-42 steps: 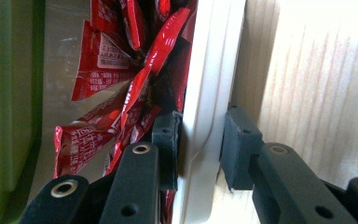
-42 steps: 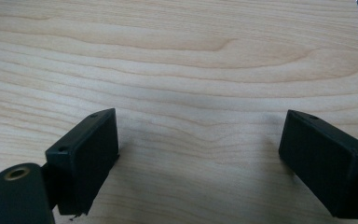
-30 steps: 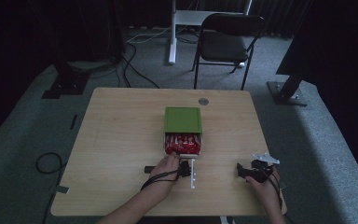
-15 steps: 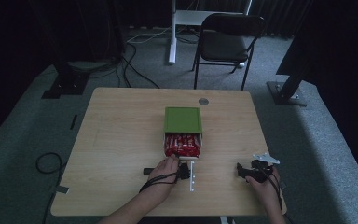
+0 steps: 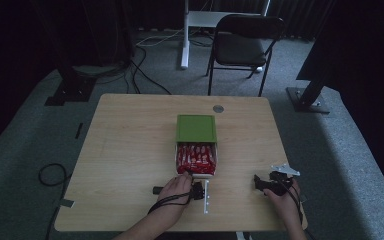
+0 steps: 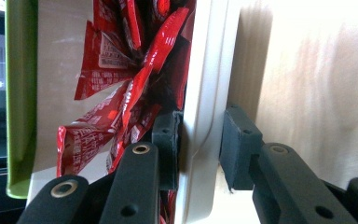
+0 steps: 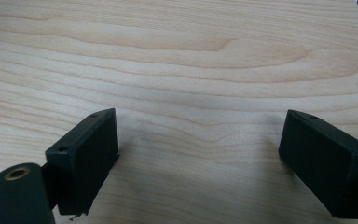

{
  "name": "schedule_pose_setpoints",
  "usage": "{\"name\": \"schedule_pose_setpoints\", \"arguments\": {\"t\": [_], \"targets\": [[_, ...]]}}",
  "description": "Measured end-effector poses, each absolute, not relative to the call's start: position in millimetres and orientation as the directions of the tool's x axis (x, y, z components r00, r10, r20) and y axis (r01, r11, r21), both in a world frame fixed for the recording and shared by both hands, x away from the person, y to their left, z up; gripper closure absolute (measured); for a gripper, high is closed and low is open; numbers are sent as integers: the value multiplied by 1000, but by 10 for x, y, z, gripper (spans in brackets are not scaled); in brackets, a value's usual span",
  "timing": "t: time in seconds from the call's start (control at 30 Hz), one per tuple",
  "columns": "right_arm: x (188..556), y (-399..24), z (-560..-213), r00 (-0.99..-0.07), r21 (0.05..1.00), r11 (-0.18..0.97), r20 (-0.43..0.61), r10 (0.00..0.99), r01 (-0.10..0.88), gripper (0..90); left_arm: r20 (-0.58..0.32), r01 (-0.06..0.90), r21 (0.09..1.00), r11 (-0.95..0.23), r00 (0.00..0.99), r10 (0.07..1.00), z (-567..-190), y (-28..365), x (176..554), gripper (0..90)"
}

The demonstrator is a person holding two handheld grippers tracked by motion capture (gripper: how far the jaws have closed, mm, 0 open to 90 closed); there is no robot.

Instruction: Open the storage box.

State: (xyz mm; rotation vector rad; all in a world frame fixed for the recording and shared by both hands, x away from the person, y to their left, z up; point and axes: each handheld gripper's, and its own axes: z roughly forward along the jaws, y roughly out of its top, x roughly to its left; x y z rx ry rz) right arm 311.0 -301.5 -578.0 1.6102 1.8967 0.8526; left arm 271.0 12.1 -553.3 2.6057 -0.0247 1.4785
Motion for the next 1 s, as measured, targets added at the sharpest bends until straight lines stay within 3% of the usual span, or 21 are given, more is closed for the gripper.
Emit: {"name": "schedule_pose_setpoints", "arguments": {"t": [0.5,1.0], "targets": [[3110,-3015,-5780,-170,737,102,18,985,668,112,850,-108,98,-989,526,27,-5578,108,2530,709],[3110,-3015,-5781,-170,737,102,19,985,668,111,813,-104,152,-983,579,65,-5528,161,2389,707]]}}
